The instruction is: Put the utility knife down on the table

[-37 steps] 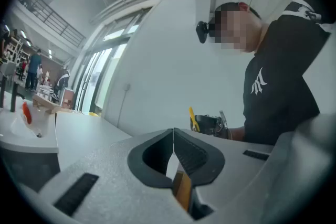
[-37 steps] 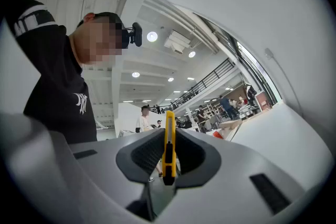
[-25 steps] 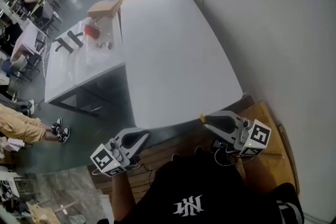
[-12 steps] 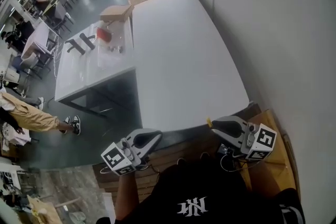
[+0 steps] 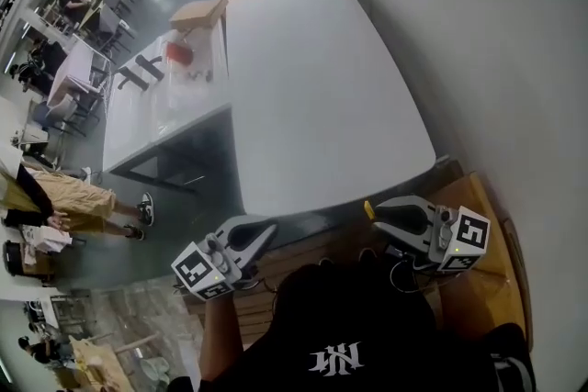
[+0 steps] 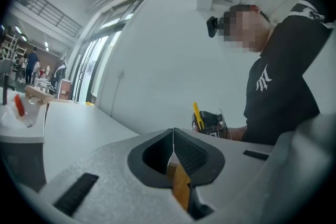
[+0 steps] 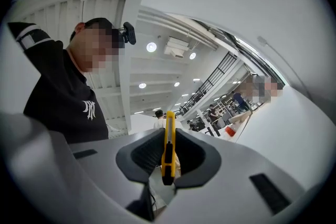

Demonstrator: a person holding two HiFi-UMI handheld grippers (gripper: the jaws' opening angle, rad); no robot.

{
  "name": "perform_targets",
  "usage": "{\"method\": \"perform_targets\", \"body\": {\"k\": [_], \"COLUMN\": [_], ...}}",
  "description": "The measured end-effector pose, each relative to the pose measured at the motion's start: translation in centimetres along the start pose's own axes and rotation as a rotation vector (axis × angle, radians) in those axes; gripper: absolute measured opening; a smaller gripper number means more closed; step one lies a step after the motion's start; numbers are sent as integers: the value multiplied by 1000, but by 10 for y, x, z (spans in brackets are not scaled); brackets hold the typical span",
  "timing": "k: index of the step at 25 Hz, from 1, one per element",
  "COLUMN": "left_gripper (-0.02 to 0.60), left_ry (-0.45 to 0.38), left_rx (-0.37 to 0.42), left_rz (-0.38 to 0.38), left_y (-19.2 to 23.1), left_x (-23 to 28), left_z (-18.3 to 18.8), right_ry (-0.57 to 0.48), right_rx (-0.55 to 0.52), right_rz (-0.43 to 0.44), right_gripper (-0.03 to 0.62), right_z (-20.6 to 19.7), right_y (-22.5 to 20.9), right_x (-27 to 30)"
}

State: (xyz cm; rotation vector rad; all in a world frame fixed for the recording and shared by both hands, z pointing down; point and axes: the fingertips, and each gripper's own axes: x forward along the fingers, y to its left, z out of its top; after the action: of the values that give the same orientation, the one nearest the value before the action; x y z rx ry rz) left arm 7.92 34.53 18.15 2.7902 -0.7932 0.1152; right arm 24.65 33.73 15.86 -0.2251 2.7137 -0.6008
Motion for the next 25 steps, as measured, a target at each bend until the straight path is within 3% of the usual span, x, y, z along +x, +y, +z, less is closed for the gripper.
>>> {"method": "perform_targets", "body": {"k": [3,6,15,19,25], "left_gripper": [6,6,6,6,6], "left_ry": [-1,16,75,22,-9], "left_rx": [-48,-73,-46,-89,-130], "left_rz": [44,20,45,33,-1], "left_y": [1,-10,-16,3,58], "left_x": [18,30,18,10,-9], "left_z": [-20,-32,-26,-25,-52], "right_ry": [-7,-31,-41,-10,80], "right_rx": [7,5,71,68,60], "right_rz": [-39,-68,-41,-59,-154], "right_gripper": [52,52,52,52,52], "right_z": [-6,-6,-14,-16,-33], "right_y": [-12,-14,-36,-48,-72], "right_x": [-21,-37,-24,-1,40]}}
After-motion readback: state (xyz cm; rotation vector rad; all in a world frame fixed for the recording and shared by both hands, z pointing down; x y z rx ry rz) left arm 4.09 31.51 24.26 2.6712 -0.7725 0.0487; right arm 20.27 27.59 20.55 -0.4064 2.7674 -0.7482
